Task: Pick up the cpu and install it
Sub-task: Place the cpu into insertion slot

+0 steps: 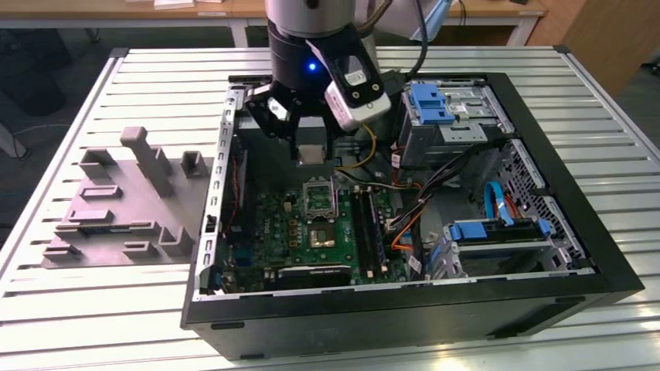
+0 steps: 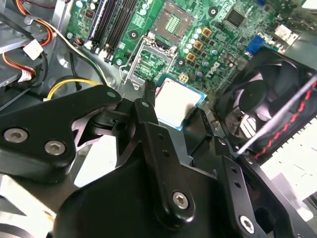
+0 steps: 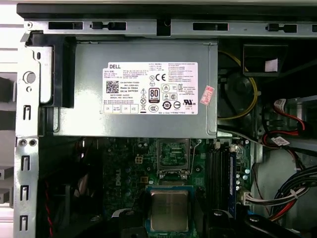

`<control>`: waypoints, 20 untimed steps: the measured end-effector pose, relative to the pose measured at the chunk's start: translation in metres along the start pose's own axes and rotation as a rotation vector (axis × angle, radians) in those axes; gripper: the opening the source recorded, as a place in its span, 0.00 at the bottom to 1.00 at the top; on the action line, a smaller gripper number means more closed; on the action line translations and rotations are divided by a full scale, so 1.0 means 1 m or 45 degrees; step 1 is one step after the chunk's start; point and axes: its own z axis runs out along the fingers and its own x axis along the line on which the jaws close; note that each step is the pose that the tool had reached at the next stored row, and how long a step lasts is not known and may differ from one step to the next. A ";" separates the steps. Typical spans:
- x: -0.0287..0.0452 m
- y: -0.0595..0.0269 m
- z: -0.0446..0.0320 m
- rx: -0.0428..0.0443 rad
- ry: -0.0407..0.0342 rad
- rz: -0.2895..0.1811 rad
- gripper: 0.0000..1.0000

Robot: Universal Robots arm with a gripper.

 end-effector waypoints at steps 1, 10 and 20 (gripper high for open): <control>-0.0010 -0.0001 0.0020 0.000 0.0000 0.000 0.47; -0.0041 -0.0063 0.0181 0.000 0.0000 0.000 0.47; -0.0041 -0.0068 0.0231 0.000 0.0001 0.000 0.47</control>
